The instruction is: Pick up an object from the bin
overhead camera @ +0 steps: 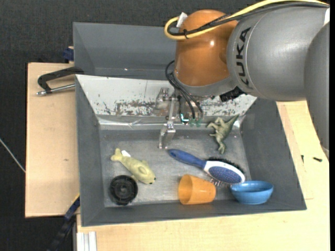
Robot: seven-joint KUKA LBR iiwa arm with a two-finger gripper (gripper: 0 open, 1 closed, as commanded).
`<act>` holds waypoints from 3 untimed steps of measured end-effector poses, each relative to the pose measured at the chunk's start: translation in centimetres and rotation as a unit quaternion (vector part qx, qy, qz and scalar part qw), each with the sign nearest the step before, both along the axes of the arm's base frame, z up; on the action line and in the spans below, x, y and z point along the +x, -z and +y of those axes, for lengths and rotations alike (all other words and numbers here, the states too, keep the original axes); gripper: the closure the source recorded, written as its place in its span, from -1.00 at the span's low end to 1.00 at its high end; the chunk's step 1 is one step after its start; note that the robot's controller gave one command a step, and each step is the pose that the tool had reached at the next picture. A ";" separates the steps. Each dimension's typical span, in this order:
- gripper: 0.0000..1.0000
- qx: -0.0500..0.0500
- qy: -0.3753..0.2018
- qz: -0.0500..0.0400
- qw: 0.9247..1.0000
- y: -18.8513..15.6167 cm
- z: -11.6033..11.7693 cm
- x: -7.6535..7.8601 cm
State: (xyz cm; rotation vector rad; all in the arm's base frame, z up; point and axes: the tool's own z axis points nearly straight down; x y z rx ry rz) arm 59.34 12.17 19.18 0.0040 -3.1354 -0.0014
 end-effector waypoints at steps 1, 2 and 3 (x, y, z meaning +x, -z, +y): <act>-1.00 0.003 -0.036 -0.004 0.999 12.0 7.5 -5.9; -1.00 0.001 0.013 -0.007 1.000 8.9 6.7 -2.5; -1.00 0.000 0.097 -0.003 0.995 9.0 7.3 -4.4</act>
Offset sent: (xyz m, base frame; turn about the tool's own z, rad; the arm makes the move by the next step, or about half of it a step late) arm -0.0588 0.0689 -0.1218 -0.0683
